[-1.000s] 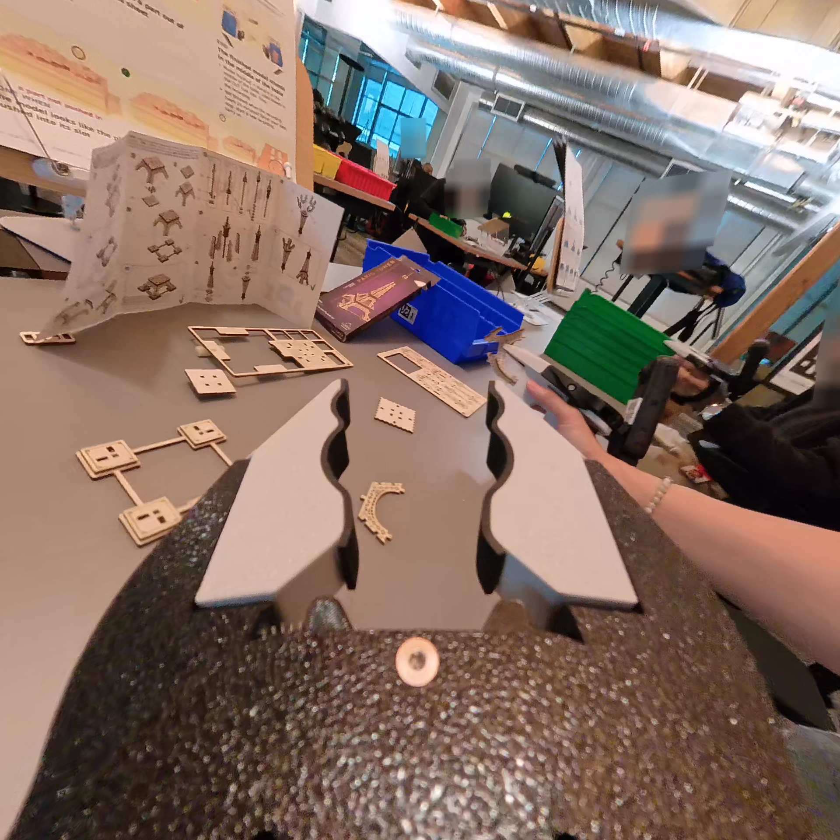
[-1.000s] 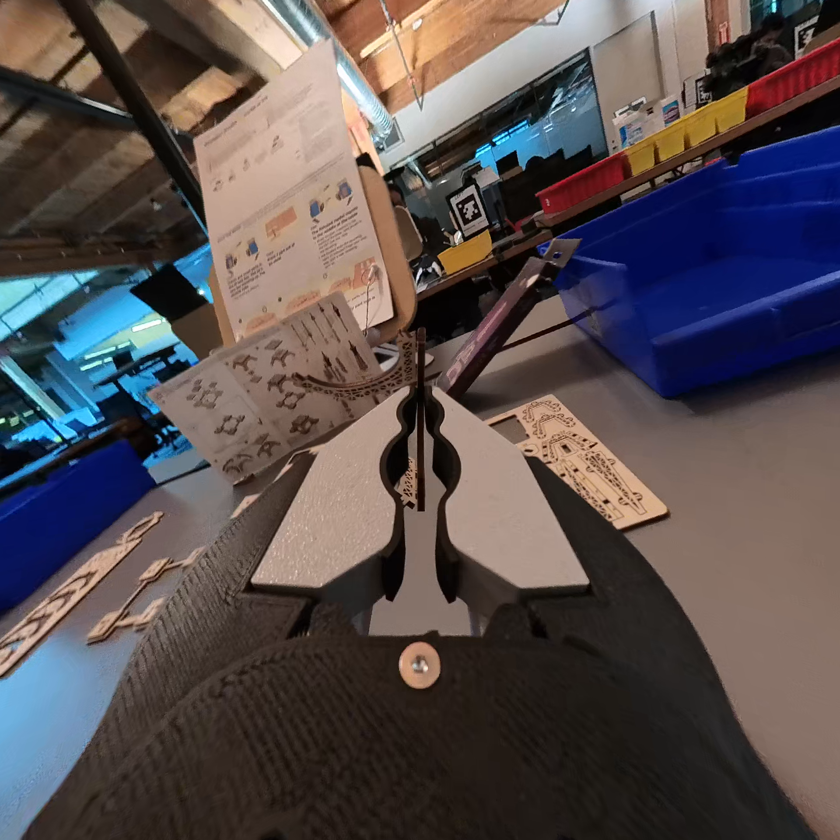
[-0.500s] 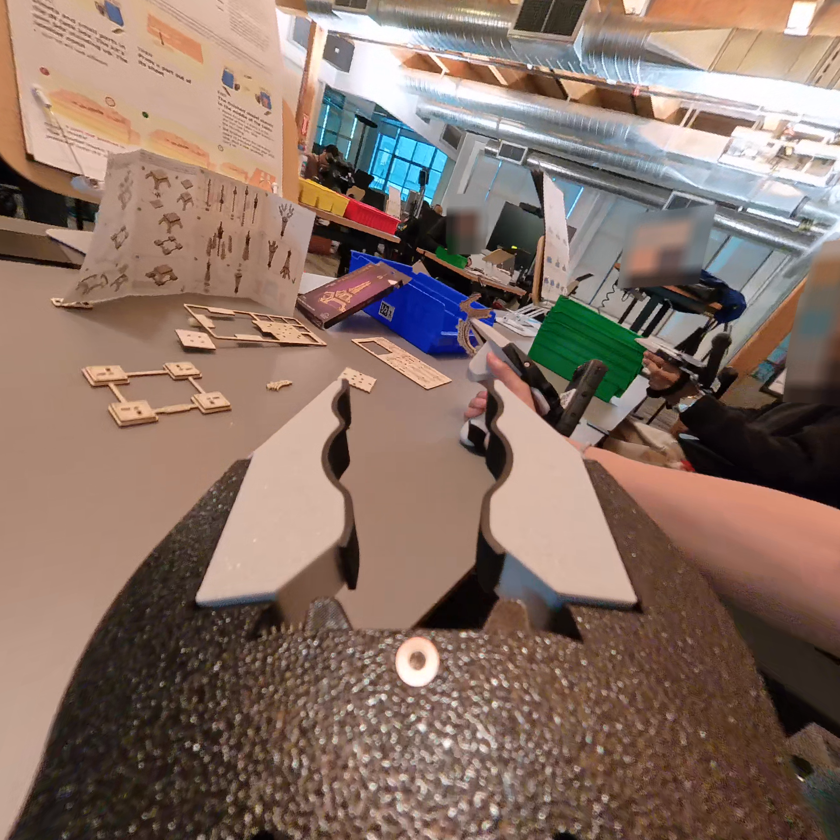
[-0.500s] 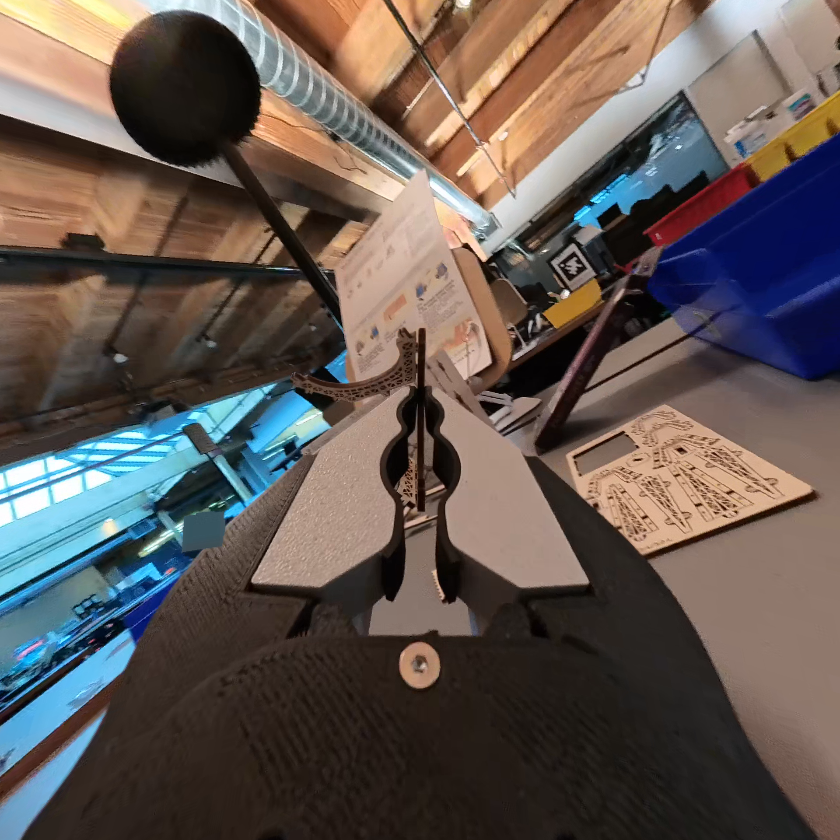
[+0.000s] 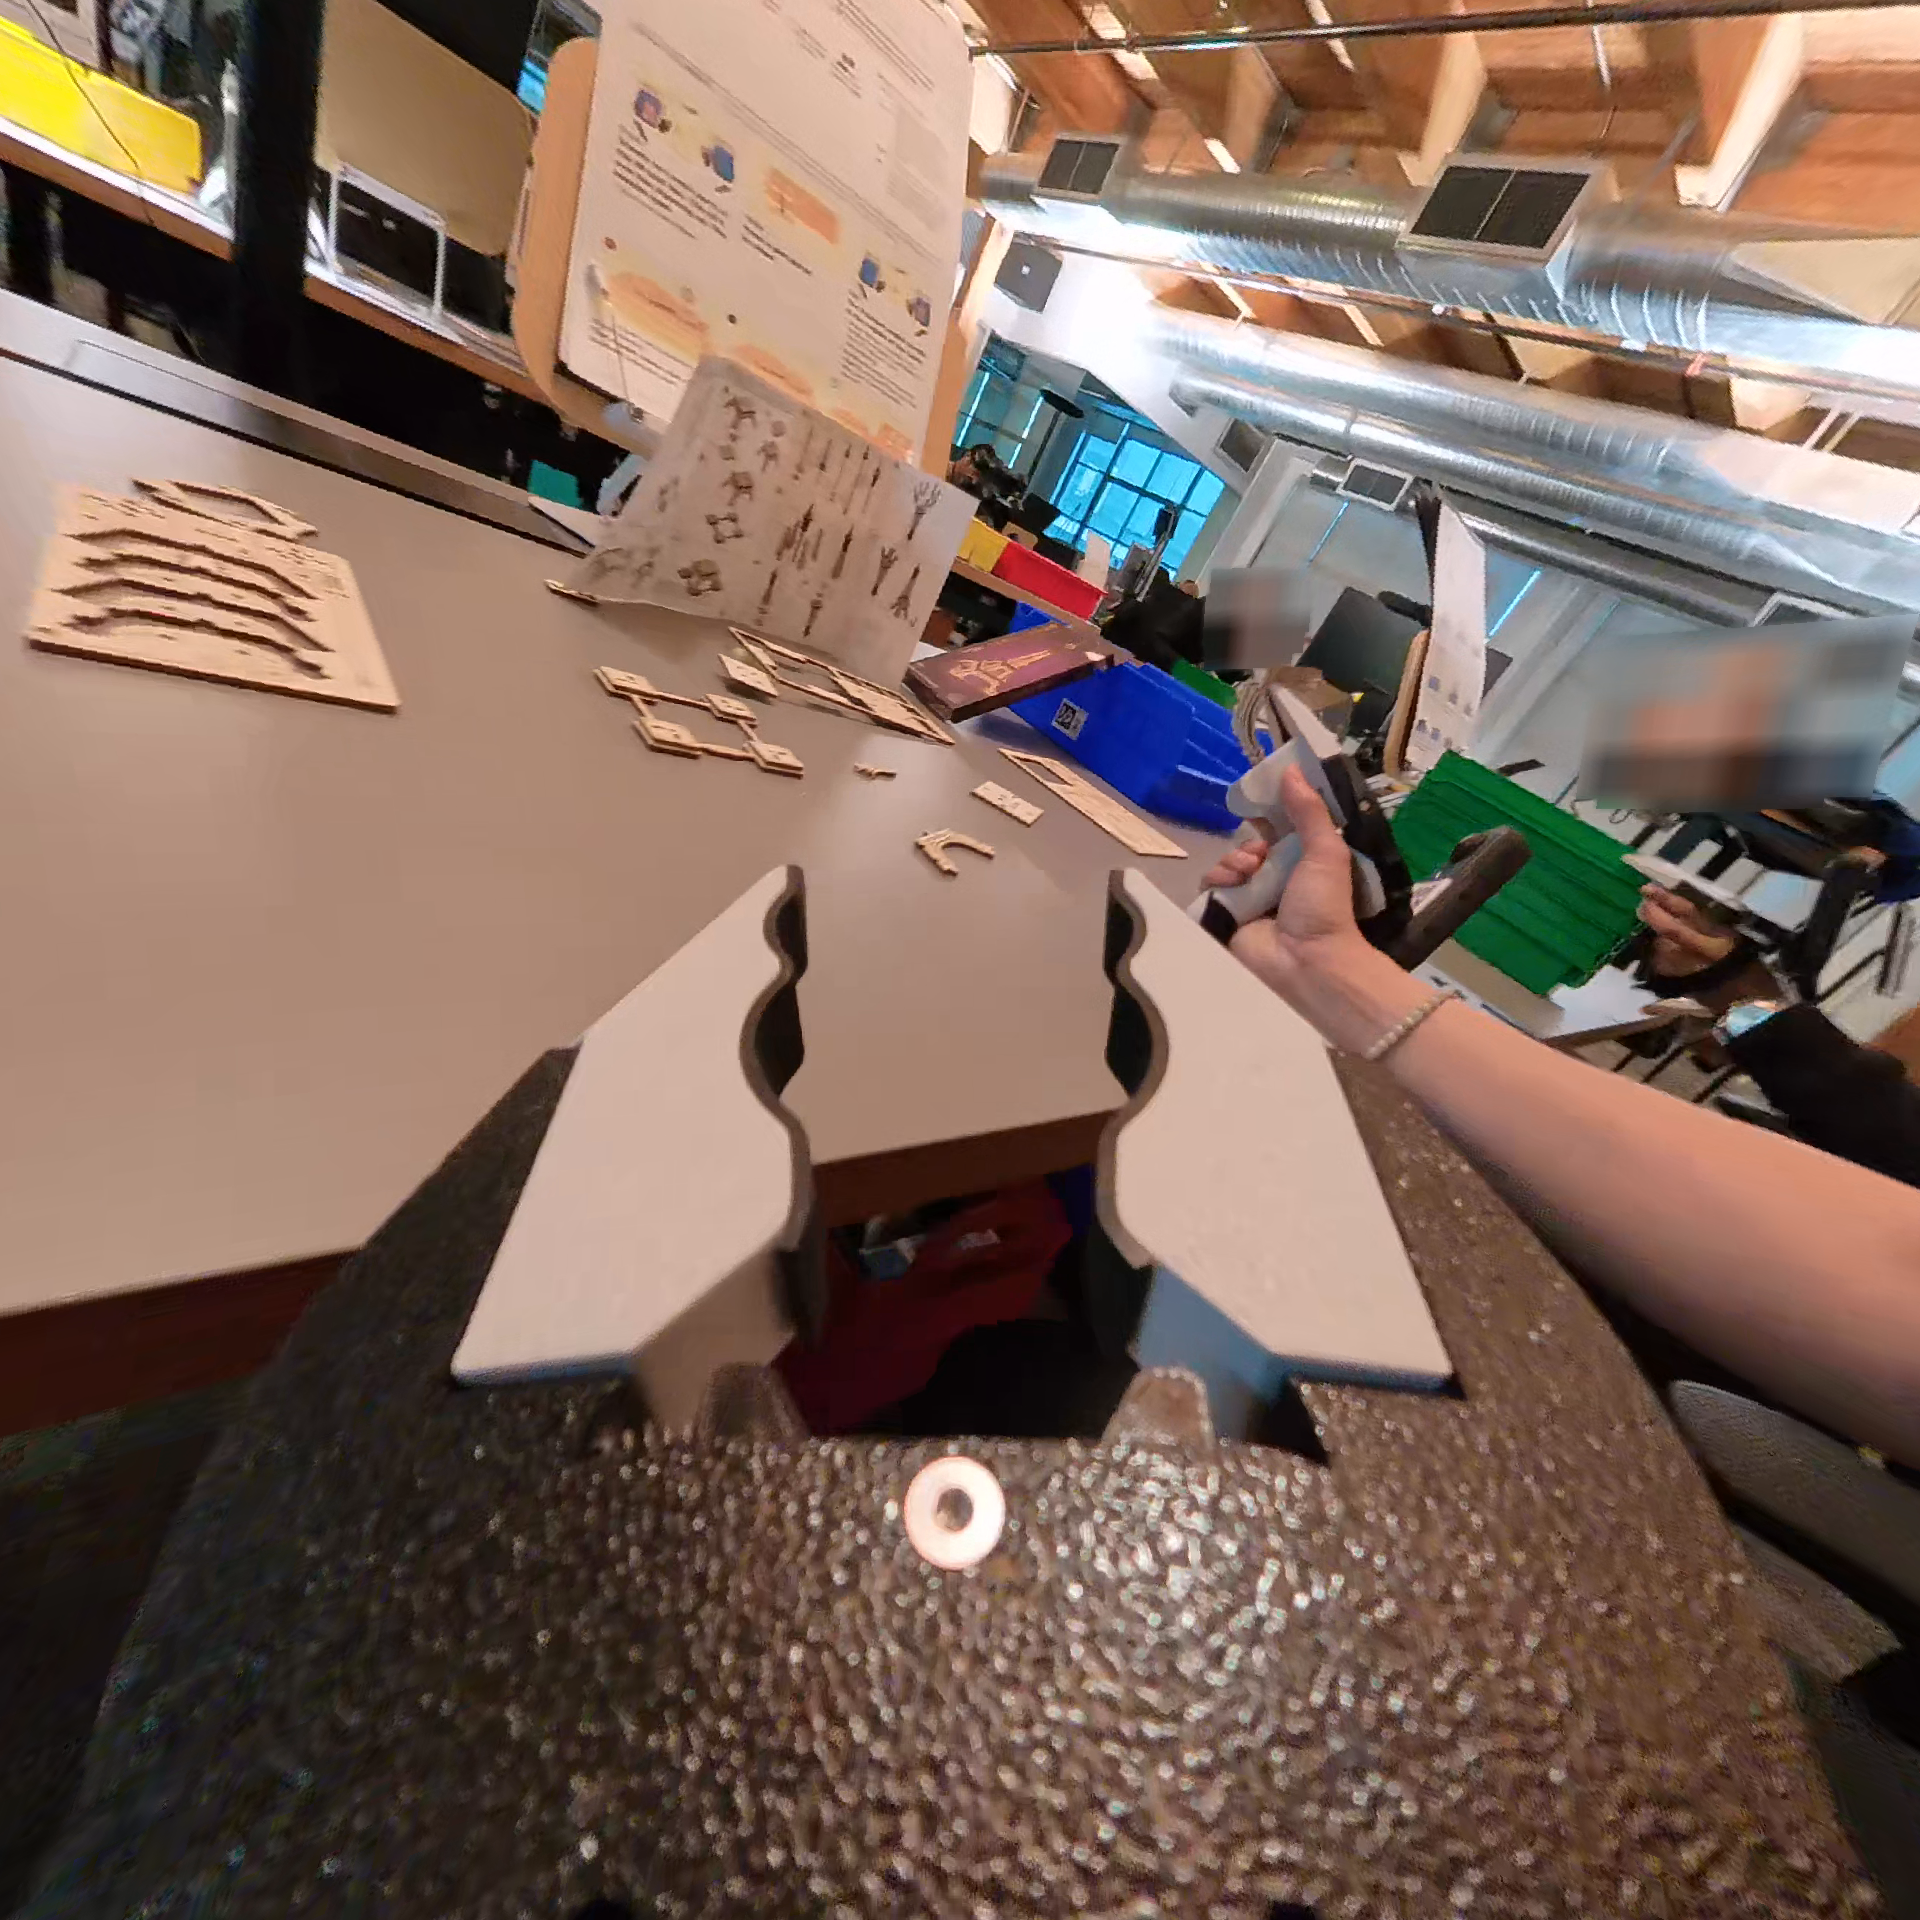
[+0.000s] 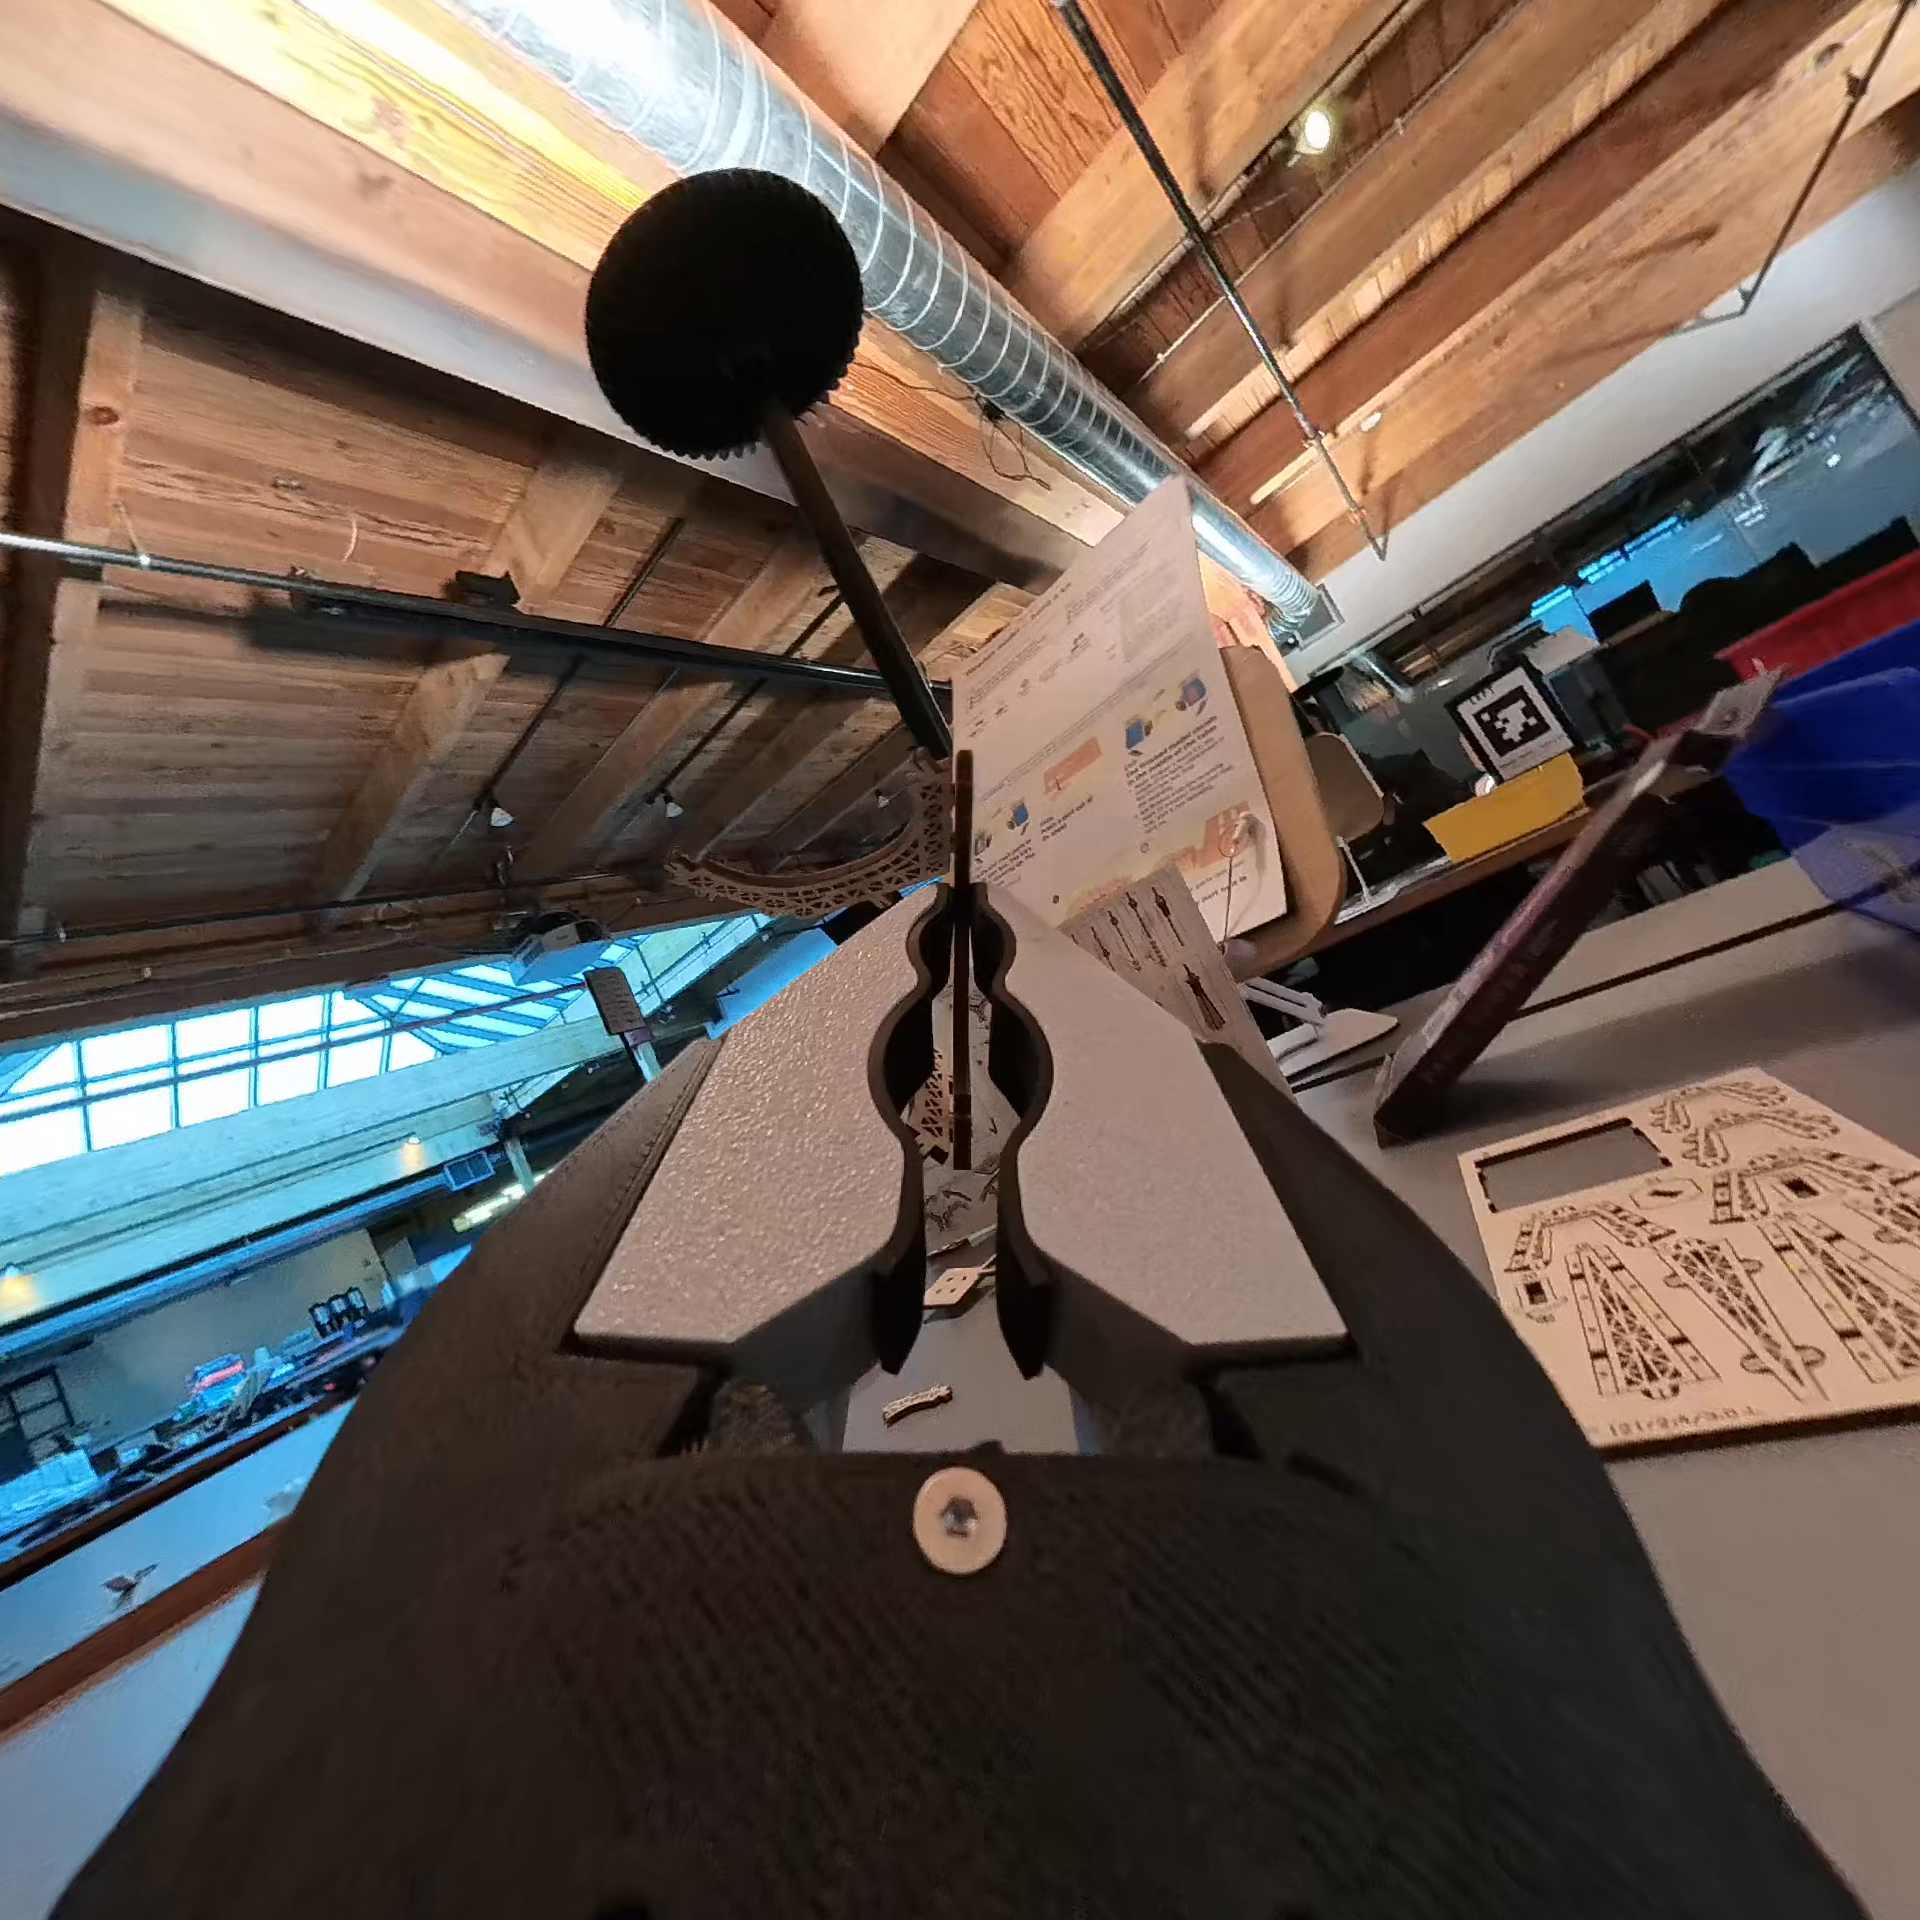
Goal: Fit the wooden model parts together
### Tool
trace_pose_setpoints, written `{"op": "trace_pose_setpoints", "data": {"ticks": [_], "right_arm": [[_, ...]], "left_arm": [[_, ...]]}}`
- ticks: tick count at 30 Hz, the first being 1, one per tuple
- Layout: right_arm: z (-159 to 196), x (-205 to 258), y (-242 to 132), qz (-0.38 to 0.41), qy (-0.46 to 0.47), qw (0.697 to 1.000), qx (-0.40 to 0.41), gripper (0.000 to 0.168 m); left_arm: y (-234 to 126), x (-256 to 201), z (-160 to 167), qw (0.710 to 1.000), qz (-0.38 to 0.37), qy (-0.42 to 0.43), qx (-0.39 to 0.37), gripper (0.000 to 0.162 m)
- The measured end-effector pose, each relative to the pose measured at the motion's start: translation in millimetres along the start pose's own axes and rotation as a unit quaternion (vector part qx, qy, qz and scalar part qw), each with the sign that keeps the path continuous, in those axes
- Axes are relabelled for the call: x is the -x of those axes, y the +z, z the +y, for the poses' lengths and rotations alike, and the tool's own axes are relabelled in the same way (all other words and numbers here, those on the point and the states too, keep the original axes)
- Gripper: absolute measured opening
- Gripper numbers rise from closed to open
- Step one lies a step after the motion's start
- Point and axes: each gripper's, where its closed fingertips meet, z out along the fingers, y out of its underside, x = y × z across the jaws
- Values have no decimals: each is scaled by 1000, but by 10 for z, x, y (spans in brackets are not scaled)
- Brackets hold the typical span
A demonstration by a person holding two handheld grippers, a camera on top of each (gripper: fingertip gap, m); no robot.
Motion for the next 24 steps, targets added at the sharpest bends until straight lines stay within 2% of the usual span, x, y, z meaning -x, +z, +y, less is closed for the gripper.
{"op": "trace_pose_setpoints", "data": {"ticks": [3,7,15,21,24], "right_arm": [[30,76,21,-20,-11,1000,8,0],[26,76,21,-24,-5,1000,5,0],[54,96,47,-30,-6,999,12,0],[91,147,88,-42,-25,999,21,0],[84,130,100,-39,-32,999,19,0]], "left_arm": [[-193,110,107,999,-24,40,-3,54],[-338,216,408,996,-67,60,-8,55],[-600,172,1298,982,-122,145,25,59],[-433,388,2235,971,-145,182,51,66],[-384,468,2832,970,-172,160,66,73]]}}
